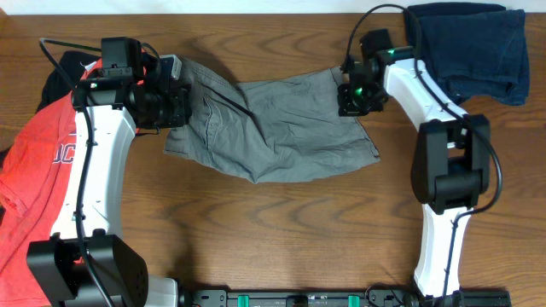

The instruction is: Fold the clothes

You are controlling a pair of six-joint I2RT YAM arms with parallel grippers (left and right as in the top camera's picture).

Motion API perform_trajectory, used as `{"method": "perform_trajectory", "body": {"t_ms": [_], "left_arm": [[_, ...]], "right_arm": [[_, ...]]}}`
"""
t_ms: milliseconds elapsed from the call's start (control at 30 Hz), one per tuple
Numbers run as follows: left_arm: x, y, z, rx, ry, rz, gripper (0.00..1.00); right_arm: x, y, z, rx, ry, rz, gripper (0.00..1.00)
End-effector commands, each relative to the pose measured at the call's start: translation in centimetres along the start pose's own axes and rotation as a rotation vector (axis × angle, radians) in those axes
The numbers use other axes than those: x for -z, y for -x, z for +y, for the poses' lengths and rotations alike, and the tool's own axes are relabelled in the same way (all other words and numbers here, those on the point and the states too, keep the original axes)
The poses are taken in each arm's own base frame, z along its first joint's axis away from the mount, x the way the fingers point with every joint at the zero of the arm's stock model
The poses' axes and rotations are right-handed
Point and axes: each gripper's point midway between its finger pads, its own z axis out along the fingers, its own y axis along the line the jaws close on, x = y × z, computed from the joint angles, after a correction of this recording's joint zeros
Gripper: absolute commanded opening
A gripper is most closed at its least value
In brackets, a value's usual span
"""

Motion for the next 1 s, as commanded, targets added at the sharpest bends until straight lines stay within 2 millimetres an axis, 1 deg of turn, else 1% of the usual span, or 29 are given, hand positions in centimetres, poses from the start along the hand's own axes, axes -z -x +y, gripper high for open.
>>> {"method": "perform_trajectory", "body": {"t_ms": [0,133,267,400,667,767,867,967], "left_arm": [[1.7,1.3,-1.9,-0.044,-0.058,-0.06,0.06],[1.4,1.5,-4.1,-0.089,-0.113,-0.063,0.06],[0.2,1.1,-6.9,-0.15,-0.146,-0.039,0.06],[-1.5,1.0,-10.3,-0.192,-0.19,-0.028,0.06],[-6.8,1.6,-17.0,-0.208,-0.282,-0.04,0.06],[-8.8,1.5,-19.3,-0.204,-0.317,-0.043,0.06],[-10.8,0.9,-21.6,-0.228,-0.348,-0.035,0.06],[-12.7,-0.1,-23.3,-0.267,-0.361,-0.022,0.06]], "right_arm": [[-2.5,-1.1,-0.3,-0.068,0.012,0.058,0.01],[-4.0,-1.6,-0.9,-0.099,0.008,0.089,0.01],[-4.4,-1.6,-1.0,-0.1,0.007,0.091,0.01],[-4.4,-1.4,-1.0,-0.101,0.007,0.083,0.01],[-4.4,-1.3,-1.0,-0.099,0.008,0.076,0.01],[-4.4,-1.3,-1.0,-0.099,0.008,0.076,0.01],[-4.4,-1.2,-1.0,-0.098,0.009,0.072,0.01],[-4.4,-1.0,-1.0,-0.103,0.009,0.067,0.01]]}}
